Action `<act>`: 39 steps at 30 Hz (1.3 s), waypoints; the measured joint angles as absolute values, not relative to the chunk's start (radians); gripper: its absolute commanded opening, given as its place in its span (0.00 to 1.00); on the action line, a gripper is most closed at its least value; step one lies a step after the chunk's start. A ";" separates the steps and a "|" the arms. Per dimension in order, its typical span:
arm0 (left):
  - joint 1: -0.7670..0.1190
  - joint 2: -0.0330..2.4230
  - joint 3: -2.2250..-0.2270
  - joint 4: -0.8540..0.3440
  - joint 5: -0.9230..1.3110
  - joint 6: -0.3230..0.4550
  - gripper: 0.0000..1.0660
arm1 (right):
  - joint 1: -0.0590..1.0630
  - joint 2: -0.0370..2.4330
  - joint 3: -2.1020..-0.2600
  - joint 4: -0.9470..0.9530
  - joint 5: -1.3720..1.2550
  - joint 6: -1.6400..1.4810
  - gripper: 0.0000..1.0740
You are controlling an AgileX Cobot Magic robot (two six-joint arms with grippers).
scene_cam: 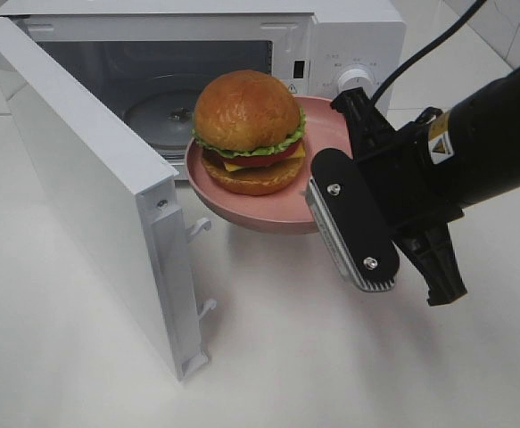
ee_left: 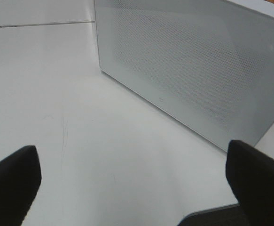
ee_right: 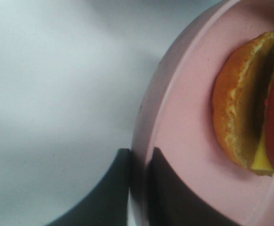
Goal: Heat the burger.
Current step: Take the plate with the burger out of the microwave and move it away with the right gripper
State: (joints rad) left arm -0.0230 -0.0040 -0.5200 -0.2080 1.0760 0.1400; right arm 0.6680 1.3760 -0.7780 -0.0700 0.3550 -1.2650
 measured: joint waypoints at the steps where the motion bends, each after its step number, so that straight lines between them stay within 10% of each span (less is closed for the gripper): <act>1: -0.023 -0.004 -0.520 -0.208 1.076 0.140 0.94 | 0.668 1.376 -0.778 -0.070 0.355 -1.265 0.00; 39: -0.023 -0.004 -0.520 -0.208 1.076 0.140 0.94 | 0.666 0.787 -0.449 -0.121 0.553 -1.059 0.00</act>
